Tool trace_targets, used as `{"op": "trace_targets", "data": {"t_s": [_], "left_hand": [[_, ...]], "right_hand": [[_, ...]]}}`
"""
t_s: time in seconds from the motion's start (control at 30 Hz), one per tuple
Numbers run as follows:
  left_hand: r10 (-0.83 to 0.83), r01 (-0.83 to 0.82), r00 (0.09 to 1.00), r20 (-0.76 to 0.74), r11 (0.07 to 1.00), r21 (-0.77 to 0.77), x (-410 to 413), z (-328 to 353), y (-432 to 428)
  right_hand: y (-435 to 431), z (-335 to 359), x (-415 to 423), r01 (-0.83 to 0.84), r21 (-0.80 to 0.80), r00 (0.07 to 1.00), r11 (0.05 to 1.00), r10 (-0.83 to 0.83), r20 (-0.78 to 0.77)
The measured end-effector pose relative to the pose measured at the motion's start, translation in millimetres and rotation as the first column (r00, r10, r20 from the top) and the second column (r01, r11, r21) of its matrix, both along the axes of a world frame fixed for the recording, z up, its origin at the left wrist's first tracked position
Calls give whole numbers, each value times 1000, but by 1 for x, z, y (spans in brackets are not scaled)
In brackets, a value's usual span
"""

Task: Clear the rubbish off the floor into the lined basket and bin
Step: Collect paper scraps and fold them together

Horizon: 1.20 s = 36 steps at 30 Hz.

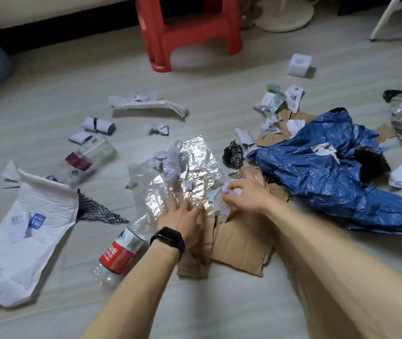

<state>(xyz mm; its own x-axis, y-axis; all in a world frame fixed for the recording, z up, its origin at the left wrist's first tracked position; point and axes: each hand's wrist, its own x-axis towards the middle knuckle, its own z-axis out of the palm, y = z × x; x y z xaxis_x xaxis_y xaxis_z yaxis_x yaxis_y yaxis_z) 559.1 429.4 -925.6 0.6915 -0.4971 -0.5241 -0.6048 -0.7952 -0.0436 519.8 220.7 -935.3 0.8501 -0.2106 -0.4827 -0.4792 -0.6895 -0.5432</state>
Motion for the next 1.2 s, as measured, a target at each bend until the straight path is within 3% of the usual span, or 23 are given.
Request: {"op": "trace_targets", "data": {"t_s": [0.13, 0.27, 0.37, 0.6, 0.67, 0.77, 0.87, 0.93, 0.97, 1.07, 1.2], "left_hand": [[63, -64, 992, -109, 998, -12, -6, -20, 12], [50, -47, 993, -106, 999, 25, -5, -21, 15], [59, -56, 992, -113, 998, 26, -5, -21, 16], [156, -156, 959, -237, 988, 20, -15, -12, 13], [195, -224, 937, -291, 972, -70, -17, 6, 13], [266, -409, 862, -431, 868, -282, -23, 45, 16], [307, -724, 622, -721, 576, -379, -27, 96, 25], [250, -847, 482, -840, 380, -373, -29, 138, 36], [219, -854, 473, -853, 349, -384, -31, 159, 43], [149, -808, 535, -832, 379, -452, -46, 210, 63], [156, -779, 610, -777, 301, -551, -73, 261, 102]], "right_hand": [[11, -22, 20, -156, -197, 981, 968, 128, -148], [19, -26, 13, -149, -359, 987, 921, 159, -4], [16, -23, 9, -91, -297, 989, 951, 122, 87], [13, 5, -10, 195, 0, 954, 981, -189, 232], [15, 26, -21, 231, 36, 943, 972, -233, 240], [21, 61, -42, 239, 152, 936, 959, -269, 226], [32, 102, -68, 202, 307, 944, 930, -268, 192], [42, 132, -82, 163, 394, 949, 905, -253, 190], [47, 149, -88, 140, 436, 948, 889, -247, 198], [67, 192, -101, 64, 570, 954, 819, -219, 207], [104, 247, -114, -54, 599, 961, 799, -122, 249]]}}
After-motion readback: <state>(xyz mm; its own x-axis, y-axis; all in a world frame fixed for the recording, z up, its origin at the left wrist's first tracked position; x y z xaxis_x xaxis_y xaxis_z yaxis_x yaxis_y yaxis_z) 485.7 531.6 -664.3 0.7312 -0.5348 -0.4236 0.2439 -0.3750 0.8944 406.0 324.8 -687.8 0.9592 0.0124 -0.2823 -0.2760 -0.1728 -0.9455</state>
